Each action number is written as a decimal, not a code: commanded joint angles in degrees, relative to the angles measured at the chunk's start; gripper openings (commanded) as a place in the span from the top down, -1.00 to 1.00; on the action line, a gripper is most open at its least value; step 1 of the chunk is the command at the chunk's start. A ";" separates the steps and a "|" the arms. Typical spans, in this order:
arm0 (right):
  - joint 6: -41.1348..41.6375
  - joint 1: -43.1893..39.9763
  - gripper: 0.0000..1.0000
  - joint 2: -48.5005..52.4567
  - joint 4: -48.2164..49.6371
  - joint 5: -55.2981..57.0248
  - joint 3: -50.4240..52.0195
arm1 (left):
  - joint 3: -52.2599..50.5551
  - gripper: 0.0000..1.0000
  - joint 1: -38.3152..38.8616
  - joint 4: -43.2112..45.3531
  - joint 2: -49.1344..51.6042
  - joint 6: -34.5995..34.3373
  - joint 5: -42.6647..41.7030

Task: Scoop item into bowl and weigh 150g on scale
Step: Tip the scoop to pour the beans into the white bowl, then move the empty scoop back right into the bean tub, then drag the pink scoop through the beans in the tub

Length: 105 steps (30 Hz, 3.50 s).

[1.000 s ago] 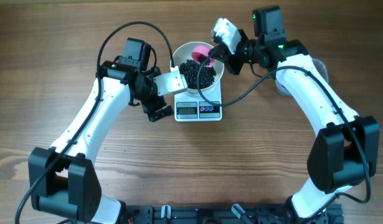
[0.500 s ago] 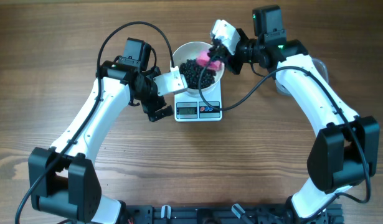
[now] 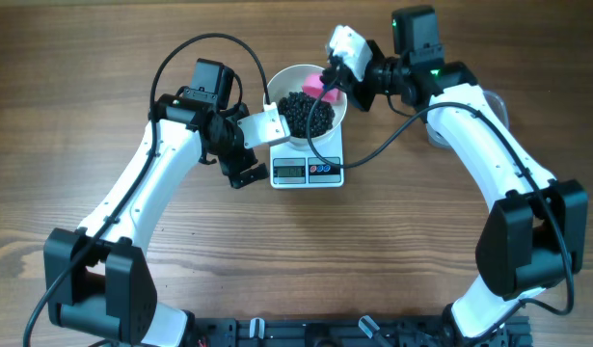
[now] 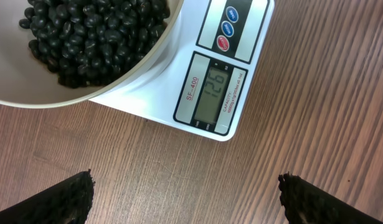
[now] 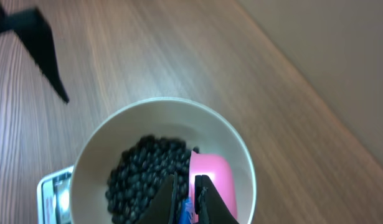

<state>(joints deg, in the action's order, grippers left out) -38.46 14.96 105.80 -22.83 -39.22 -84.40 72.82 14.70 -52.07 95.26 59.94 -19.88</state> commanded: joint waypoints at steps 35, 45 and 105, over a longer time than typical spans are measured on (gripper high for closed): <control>37.05 -38.12 0.91 -8.41 -18.78 11.08 -0.22 | 0.26 -1.00 -0.09 -0.04 0.22 0.94 -1.33; 31.69 -37.73 0.91 -3.87 -17.29 17.57 -0.22 | 0.26 -1.00 -0.09 -0.04 0.22 0.94 -1.31; 42.80 -37.62 0.55 -3.87 -29.33 20.79 -0.22 | 0.26 -1.00 -0.09 -0.04 0.22 0.94 -1.33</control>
<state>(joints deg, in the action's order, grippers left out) 1.28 -22.92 101.32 -52.40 -21.10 -84.79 72.82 14.70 -52.07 95.26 59.94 -19.88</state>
